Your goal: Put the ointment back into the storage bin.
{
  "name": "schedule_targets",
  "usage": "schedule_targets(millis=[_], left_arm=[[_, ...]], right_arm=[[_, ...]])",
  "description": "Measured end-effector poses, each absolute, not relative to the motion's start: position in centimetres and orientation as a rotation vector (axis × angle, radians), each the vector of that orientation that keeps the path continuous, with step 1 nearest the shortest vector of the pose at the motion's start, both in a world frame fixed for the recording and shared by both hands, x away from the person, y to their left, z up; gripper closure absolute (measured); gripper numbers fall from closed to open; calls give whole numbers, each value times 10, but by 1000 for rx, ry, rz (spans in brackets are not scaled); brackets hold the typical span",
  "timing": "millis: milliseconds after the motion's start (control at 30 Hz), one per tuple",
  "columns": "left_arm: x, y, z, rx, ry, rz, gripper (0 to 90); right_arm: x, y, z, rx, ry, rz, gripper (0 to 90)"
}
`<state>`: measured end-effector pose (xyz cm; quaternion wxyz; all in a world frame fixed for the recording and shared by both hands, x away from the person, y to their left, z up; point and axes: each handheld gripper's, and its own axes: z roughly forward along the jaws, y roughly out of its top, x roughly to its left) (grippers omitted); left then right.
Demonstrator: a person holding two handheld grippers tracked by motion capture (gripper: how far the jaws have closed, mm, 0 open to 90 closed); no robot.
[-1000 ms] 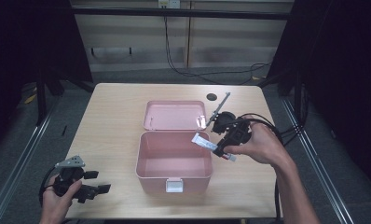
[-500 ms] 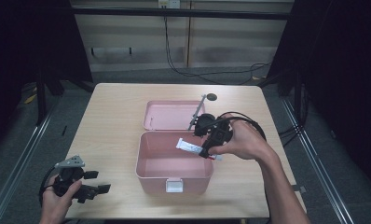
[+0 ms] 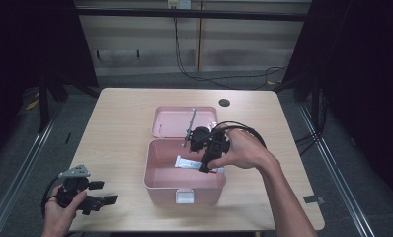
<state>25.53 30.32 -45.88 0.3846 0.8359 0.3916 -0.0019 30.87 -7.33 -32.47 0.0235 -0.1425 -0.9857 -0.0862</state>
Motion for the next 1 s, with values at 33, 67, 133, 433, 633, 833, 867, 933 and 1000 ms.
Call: schedule_targets(millis=[33,67,133,433,633,833,867,933,1000], left_arm=[[255,303,-459,2126,998,-1,162],[255,303,-459,2125,998,0,162],[255,304,-459,2126,999,1,162],[255,304,-459,2130,1004,2,162],[255,304,-459,2132,1007,-3,162],[256,304,-459,2132,1010,-5,162],[256,304,-459,2131,1010,-4,162],[256,304,-459,2131,1010,-3,162],[256,304,-459,2130,1009,-4,162]], right_arm=[[309,-68,-327,-420,-3054,-262,712],[310,-67,-326,-404,-3055,-252,713],[310,-61,-328,-381,-3048,-256,713],[312,-44,-339,-309,-3038,-213,713],[314,-37,-346,-288,-3027,-190,713],[317,-30,-359,-244,-3009,-187,713],[317,-28,-361,-257,-3004,-175,713],[318,-27,-363,-249,-3009,-169,714],[319,-24,-369,-230,-3001,-161,713]])
